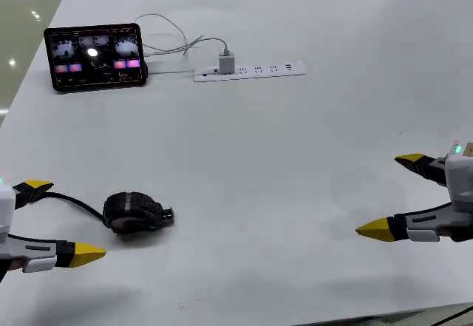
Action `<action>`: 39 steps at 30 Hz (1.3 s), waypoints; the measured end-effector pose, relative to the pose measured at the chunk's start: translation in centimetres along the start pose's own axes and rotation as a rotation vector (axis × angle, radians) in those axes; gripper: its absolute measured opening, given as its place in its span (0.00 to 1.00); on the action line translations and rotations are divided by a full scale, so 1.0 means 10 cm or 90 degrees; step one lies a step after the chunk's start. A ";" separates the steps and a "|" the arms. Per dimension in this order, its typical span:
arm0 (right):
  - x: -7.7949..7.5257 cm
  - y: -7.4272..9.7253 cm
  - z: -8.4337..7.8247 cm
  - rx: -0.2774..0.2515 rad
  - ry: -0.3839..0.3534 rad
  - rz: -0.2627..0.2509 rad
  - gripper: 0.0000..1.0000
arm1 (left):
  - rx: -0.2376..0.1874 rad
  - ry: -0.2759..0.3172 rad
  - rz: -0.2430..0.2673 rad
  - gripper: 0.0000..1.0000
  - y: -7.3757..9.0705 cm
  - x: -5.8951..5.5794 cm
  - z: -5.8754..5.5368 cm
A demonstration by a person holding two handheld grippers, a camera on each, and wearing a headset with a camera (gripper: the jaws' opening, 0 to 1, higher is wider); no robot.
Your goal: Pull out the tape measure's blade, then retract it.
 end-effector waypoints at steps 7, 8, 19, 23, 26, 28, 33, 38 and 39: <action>0.08 -0.21 0.05 0.010 0.017 0.035 0.99 | 0.017 -0.031 -0.028 0.99 -0.09 -0.03 0.06; 0.09 -0.23 0.06 0.010 0.022 0.038 0.99 | 0.020 -0.034 -0.032 0.99 -0.10 -0.04 0.06; 0.20 -0.48 0.24 0.005 0.058 0.086 0.99 | 0.041 -0.087 -0.078 0.90 -0.27 -0.08 0.25; 0.23 -0.52 0.30 0.006 0.068 0.099 0.99 | 0.057 -0.111 -0.099 0.88 -0.32 -0.10 0.30; 0.25 -0.57 0.34 0.006 0.075 0.107 0.99 | 0.078 -0.125 -0.120 0.87 -0.38 -0.14 0.31; 0.28 -0.62 0.39 0.000 0.085 0.118 0.99 | 0.087 -0.143 -0.127 0.86 -0.42 -0.15 0.33; 0.39 -0.75 0.49 -0.009 0.100 0.136 0.99 | 0.103 -0.180 -0.143 0.82 -0.52 -0.17 0.37; 0.49 -0.90 0.57 -0.011 0.104 0.159 0.99 | 0.126 -0.220 -0.174 0.78 -0.60 -0.23 0.39; 0.52 -0.93 0.58 -0.011 0.106 0.163 0.99 | 0.129 -0.232 -0.177 0.77 -0.62 -0.24 0.39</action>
Point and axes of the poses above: the centre of the closed fingertips' face, and the gripper's own axes: y roughly backward along the fingers, x roughly to its left, z roughly out of its top, the point moved 4 cm from there along y, roughly backward along the fingers
